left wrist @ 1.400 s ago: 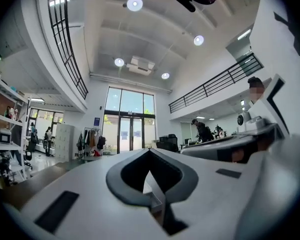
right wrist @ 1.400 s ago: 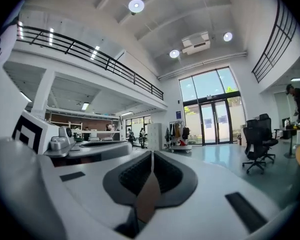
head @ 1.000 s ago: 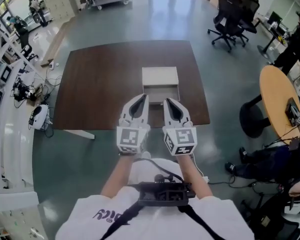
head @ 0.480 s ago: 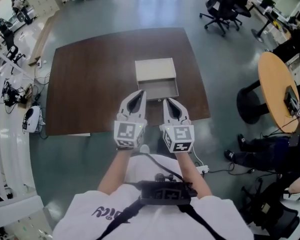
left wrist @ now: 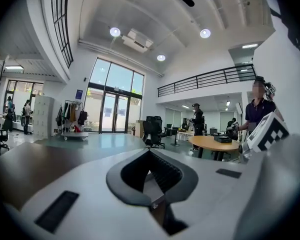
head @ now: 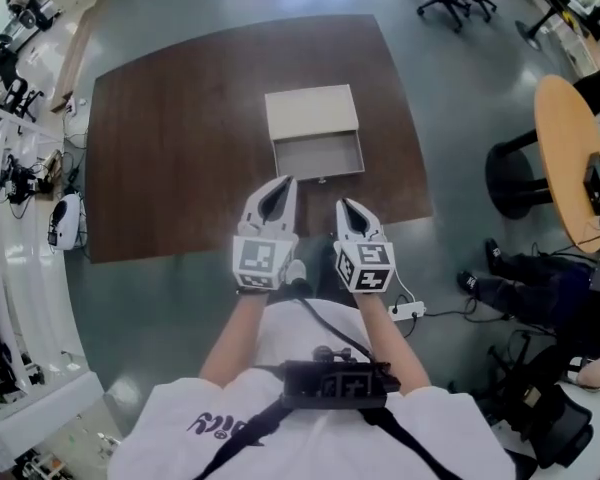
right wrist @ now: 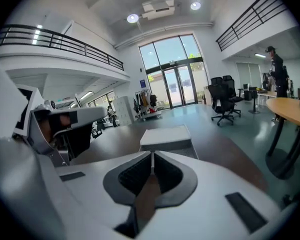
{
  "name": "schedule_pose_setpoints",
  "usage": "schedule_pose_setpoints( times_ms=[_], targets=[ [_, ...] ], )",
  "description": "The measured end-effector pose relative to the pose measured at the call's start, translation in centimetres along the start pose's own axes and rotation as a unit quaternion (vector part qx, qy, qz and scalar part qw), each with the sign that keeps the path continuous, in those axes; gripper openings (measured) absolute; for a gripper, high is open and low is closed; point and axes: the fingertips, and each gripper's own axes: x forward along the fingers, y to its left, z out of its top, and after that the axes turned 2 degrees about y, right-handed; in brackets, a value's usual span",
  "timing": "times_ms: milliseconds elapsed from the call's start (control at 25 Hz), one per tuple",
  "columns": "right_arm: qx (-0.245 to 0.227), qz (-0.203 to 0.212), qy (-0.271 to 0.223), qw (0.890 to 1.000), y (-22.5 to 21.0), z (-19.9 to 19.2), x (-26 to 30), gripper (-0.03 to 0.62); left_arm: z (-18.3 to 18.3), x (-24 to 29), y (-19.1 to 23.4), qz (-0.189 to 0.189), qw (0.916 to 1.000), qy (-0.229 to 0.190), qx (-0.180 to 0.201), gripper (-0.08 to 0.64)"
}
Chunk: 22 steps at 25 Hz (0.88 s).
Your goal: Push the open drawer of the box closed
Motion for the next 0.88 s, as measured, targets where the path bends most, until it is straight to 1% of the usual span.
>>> schedule_pose_setpoints(
  times_ms=[80, 200, 360, 440, 560, 680, 840, 880],
  targets=[
    [0.008, 0.001, 0.024, 1.000, -0.6, -1.8, 1.3, 0.005, -1.3, 0.9, 0.3, 0.000, 0.9999, 0.013, -0.005, -0.003],
    [0.001, 0.001, 0.056, 0.998, -1.5, -4.0, 2.7, 0.005, -2.9, 2.1, 0.0, -0.006, 0.9994, 0.032, -0.010, -0.003],
    [-0.011, 0.004, 0.071, 0.997, -2.2, -6.1, 4.0, 0.005, -5.3, 3.3, -0.5, -0.009, 0.9983, 0.056, -0.013, -0.003],
    [-0.023, 0.000, 0.079, 0.997, -2.9, -7.4, 4.9, 0.005, -6.5, 3.9, -0.6, -0.009, 0.9976, 0.066, -0.017, -0.003],
    [-0.027, -0.009, 0.101, 0.994, -4.2, -9.3, 6.1, 0.005, -8.0, 4.8, -0.6, -0.007, 0.9965, 0.081, -0.021, -0.003],
    [-0.027, -0.014, 0.115, 0.993, -4.9, -10.3, 7.2, 0.006, -9.0, 5.3, -0.2, -0.003, 0.9954, 0.092, -0.027, -0.003],
    [-0.031, -0.010, 0.120, 0.992, -5.1, -10.7, 9.1, 0.007, -10.1, 6.0, 0.4, 0.004, 0.9943, 0.103, -0.030, -0.003],
    [-0.034, -0.007, 0.120, 0.992, -5.1, -10.8, 9.6, 0.047, -10.4, 6.1, 0.5, 0.005, 0.9940, 0.105, -0.031, -0.003]
  ],
)
